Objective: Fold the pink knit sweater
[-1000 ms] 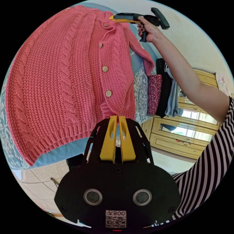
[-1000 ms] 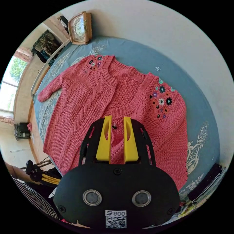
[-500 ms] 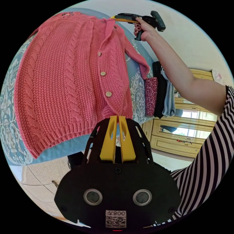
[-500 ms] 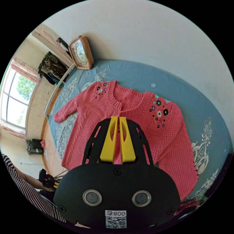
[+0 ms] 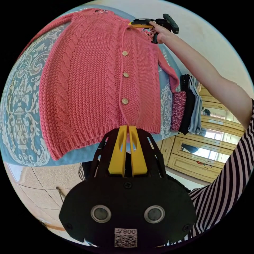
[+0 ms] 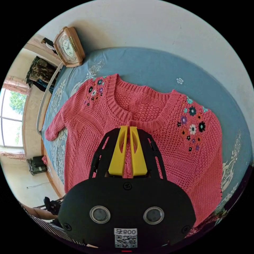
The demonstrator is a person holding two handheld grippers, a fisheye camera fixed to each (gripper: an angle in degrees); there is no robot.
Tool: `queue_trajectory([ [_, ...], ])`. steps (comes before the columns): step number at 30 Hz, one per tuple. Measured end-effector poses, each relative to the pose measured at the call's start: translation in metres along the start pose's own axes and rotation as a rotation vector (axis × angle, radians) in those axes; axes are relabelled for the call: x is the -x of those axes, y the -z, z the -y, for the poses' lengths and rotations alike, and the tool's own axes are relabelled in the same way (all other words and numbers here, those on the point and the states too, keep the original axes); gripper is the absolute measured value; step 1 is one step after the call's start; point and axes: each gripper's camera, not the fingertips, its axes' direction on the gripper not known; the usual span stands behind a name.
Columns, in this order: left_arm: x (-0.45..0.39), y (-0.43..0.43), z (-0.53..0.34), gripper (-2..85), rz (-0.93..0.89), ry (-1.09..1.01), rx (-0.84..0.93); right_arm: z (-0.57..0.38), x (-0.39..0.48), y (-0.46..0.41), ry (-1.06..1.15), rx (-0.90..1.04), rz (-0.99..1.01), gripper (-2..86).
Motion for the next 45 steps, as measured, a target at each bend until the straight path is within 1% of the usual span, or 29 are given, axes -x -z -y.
queue_trajectory([
  [3, 0.004, -0.012, 0.003, 1.6, 0.03, 0.03, 0.027, -0.003, -0.003, 0.003, 0.006, -0.003, 0.008, 3.4],
  [7, 0.008, -0.016, 0.004, 1.6, 0.02, 0.069, 0.032, -0.011, -0.009, 0.016, 0.018, -0.029, 0.009, 6.2],
  [10, 0.003, -0.013, 0.004, 1.9, 0.034, 0.075, 0.043, -0.033, -0.016, 0.034, 0.013, -0.072, 0.04, 7.7],
  [13, -0.007, -0.009, 0.007, 2.7, 0.023, 0.069, 0.046, -0.078, -0.019, 0.048, 0.036, -0.054, 0.05, 8.2],
  [16, -0.02, -0.006, 0.017, 3.7, 0.036, 0.042, 0.033, -0.15, -0.011, 0.051, 0.066, 0.048, 0.051, 8.3],
  [18, -0.029, 0.0, 0.027, 4.3, 0.082, 0.039, 0.011, -0.219, -0.001, 0.045, 0.073, 0.195, 0.003, 8.3],
  [19, -0.03, 0.002, 0.029, 4.4, 0.096, 0.043, 0.001, -0.236, 0.0, 0.044, 0.064, 0.227, -0.013, 8.3],
  [21, -0.036, 0.016, 0.035, 4.5, 0.192, 0.059, -0.053, -0.296, 0.0, 0.045, -0.004, 0.329, -0.081, 8.2],
  [23, -0.038, 0.021, 0.04, 4.3, 0.28, 0.068, -0.077, -0.33, -0.004, 0.045, -0.077, 0.368, -0.105, 8.1],
  [24, -0.037, 0.021, 0.046, 3.8, 0.33, 0.087, -0.069, -0.346, -0.009, 0.04, -0.124, 0.394, -0.092, 8.0],
  [26, -0.034, 0.014, 0.056, 2.8, 0.374, 0.111, -0.042, -0.363, -0.015, 0.029, -0.176, 0.419, -0.065, 7.8],
  [27, -0.033, 0.005, 0.062, 2.1, 0.412, 0.112, -0.01, -0.371, -0.019, 0.021, -0.19, 0.428, -0.086, 7.2],
  [29, -0.04, -0.002, 0.068, 1.2, 0.418, 0.064, -0.01, -0.375, -0.021, 0.023, -0.181, 0.414, -0.102, 6.1],
  [31, -0.051, -0.004, 0.075, 0.7, 0.452, 0.027, 0.036, -0.381, -0.023, 0.026, -0.151, 0.428, -0.108, 4.7],
  [33, -0.062, -0.004, 0.078, 0.3, 0.512, 0.005, 0.065, -0.396, -0.031, 0.037, -0.154, 0.419, -0.073, 3.1],
  [37, -0.065, -0.002, 0.076, 0.2, 0.498, 0.063, 0.068, -0.428, -0.051, 0.048, -0.22, 0.405, -0.063, 2.2],
  [38, -0.071, -0.004, 0.078, 0.1, 0.484, 0.064, 0.061, -0.435, -0.055, 0.045, -0.243, 0.399, -0.007, 2.3],
  [41, -0.091, -0.012, 0.091, 0.2, 0.511, 0.044, 0.068, -0.442, -0.053, 0.045, -0.231, 0.398, -0.026, 2.7],
  [43, -0.105, -0.011, 0.096, 0.3, 0.492, 0.039, 0.043, -0.451, -0.053, 0.05, -0.223, 0.395, -0.044, 3.2],
  [45, -0.122, -0.016, 0.099, 0.4, 0.49, 0.037, 0.045, -0.472, -0.063, 0.056, -0.289, 0.364, 0.01, 4.1],
])
